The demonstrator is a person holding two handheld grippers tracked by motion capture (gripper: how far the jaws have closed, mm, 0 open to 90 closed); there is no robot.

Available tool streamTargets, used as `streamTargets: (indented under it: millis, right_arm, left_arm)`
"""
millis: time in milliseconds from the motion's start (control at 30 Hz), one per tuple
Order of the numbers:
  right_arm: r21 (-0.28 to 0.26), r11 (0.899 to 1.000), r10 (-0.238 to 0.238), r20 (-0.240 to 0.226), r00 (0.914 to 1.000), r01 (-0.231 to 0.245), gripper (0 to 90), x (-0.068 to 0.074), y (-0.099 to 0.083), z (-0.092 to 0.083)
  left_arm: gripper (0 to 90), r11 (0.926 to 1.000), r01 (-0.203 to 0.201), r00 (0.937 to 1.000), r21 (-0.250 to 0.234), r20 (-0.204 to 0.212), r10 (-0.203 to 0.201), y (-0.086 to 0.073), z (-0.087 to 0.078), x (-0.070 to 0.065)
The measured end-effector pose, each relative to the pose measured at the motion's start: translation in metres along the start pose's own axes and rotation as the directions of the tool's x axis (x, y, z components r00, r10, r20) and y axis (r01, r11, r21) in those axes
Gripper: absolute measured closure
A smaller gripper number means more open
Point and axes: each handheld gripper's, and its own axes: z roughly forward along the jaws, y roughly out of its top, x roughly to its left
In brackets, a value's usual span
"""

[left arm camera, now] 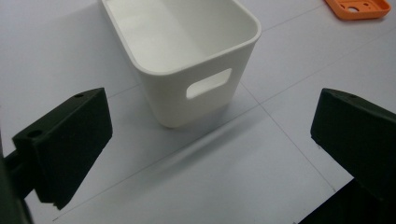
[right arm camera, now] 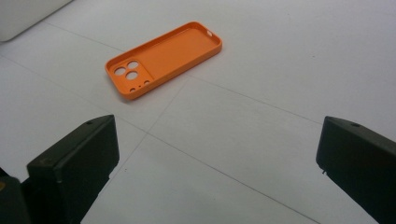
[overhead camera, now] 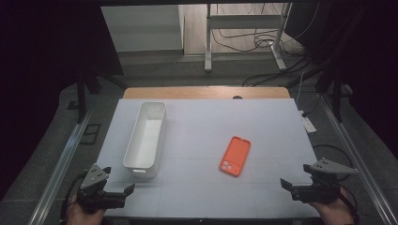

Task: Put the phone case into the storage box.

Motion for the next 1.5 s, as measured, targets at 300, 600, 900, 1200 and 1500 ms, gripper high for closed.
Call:
streamTargets:
  millis: [300, 600, 900, 1200, 1500]
  right_arm:
    - [0.022, 0.999, -0.035, -0.015, 0.9993, 0.035, 0.0, 0.0035, 0.0023, 0.0034]
    - [0.027, 0.999, -0.040, -0.013, 0.9991, 0.041, 0.0, 0.0041, 0.0023, 0.0043]
    - [0.037, 0.998, -0.047, -0.009, 0.9989, 0.047, 0.0, 0.0052, 0.0029, 0.0051]
    - [0.049, 0.998, -0.040, -0.013, 0.9991, 0.041, 0.0, 0.0043, 0.0041, 0.0069]
    - [0.064, 0.997, -0.044, -0.028, 0.9986, 0.046, 0.0, 0.0060, 0.0061, 0.0104]
  left_arm:
    - [0.0, 0.9999, 0.014, 0.9999, 0.004, 0.008, -0.014, -0.0016, -0.0009, 0.0021]
    - [0.0, 0.9999, 0.011, 0.9998, 0.008, 0.014, -0.011, -0.0014, -0.0004, 0.0021]
    - [0.0, 1.0000, 0.006, 0.9997, 0.005, 0.022, -0.006, -0.0017, -0.0007, 0.0020]
    - [0.3, 1.0000, 0.000, 0.9997, 0.006, 0.023, 0.000, -0.0018, -0.0006, 0.0015]
    - [0.7, 1.0000, 0.005, 0.9996, 0.004, 0.029, -0.005, -0.0022, -0.0010, 0.0024]
